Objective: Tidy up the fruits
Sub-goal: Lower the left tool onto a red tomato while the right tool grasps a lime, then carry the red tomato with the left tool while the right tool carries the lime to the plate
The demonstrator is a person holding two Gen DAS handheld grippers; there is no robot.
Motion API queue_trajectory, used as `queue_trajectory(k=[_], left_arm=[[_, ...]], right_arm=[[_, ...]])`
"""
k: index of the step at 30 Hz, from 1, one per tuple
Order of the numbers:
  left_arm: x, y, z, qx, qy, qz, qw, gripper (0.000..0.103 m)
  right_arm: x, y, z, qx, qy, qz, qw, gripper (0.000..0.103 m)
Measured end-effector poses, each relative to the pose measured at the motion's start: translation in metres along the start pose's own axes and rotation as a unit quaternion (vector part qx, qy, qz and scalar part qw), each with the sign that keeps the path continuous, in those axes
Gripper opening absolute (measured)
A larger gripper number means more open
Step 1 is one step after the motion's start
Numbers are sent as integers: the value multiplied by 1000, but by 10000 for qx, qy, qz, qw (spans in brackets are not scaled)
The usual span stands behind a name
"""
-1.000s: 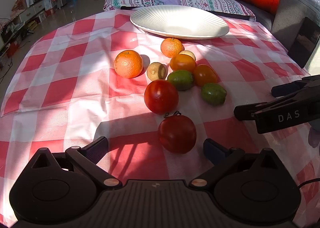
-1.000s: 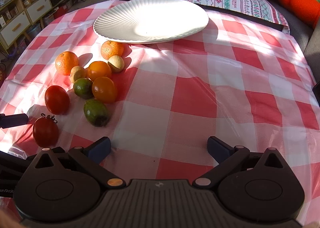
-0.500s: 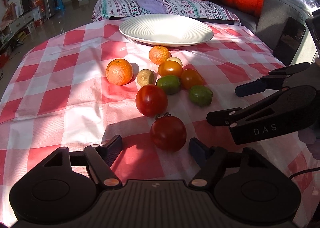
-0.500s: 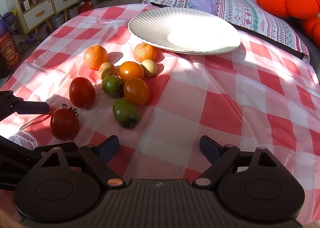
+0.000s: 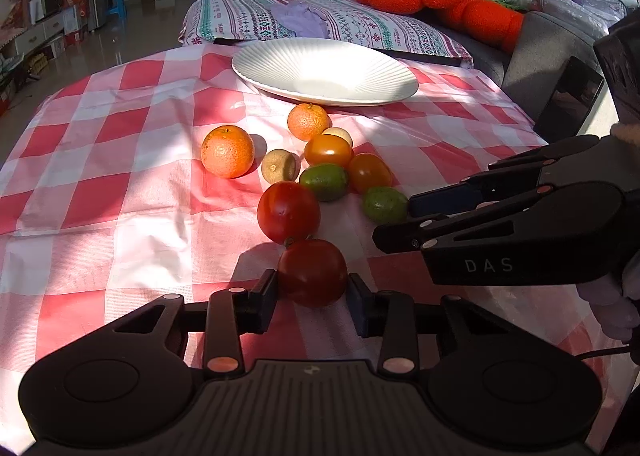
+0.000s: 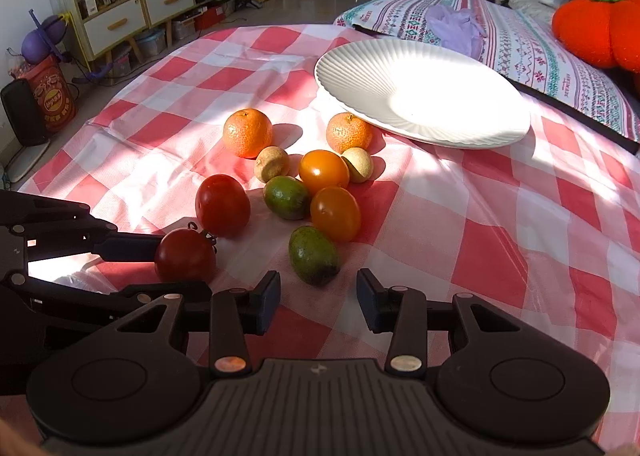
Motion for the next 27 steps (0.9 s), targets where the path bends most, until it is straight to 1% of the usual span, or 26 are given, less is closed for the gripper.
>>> queue_trajectory(k=[2, 5, 7, 10, 13, 14, 19, 21, 24, 27], left_arm=[[-1, 0, 0, 3, 35, 21, 10000, 34], [-1, 0, -1, 6, 82, 40, 10000, 34], [-1, 0, -1, -4, 90, 43, 10000, 33], [-1, -1, -1, -22, 114, 53, 9999, 33], [-3, -2, -2, -35, 165, 78, 9998, 34], [-3, -2, -3, -39, 187, 90, 9998, 34], [-3, -3, -3, -36, 223, 71, 9997, 34], [-2, -3, -3, -21, 212, 49, 9998, 34], [-2, -1, -3, -11, 237, 47, 9997, 32], [-2, 0, -3, -37, 316, 130, 9994, 32]], right_arm=[[-3, 0, -1, -9, -45, -143, 9999, 29], [-3, -2, -2, -34, -119, -190, 9997, 23], [-1, -4, -2, -26, -174, -207, 9996, 22], [1, -5, -4, -32, -354, -398, 9986, 24], [2, -5, -6, 15, -502, -563, 9972, 33], [2, -5, -7, 21, -531, -570, 9970, 34], [2, -7, -10, 37, -577, -508, 9970, 32], [3, -8, -10, 46, -584, -444, 9973, 25], [4, -7, -11, 63, -619, -472, 9969, 24], [7, -4, -10, -19, -774, -567, 9954, 24]])
Point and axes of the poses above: each gripper's, at about its wrist camera, not at the fingertips, and y roughly against the way its jaws point, x to its right, z to its underside, the point moved 10 cm from there along -y, roughly the way its jaws point, and after that the axes turned 14 degrees about -x, right-handed, at the moved point
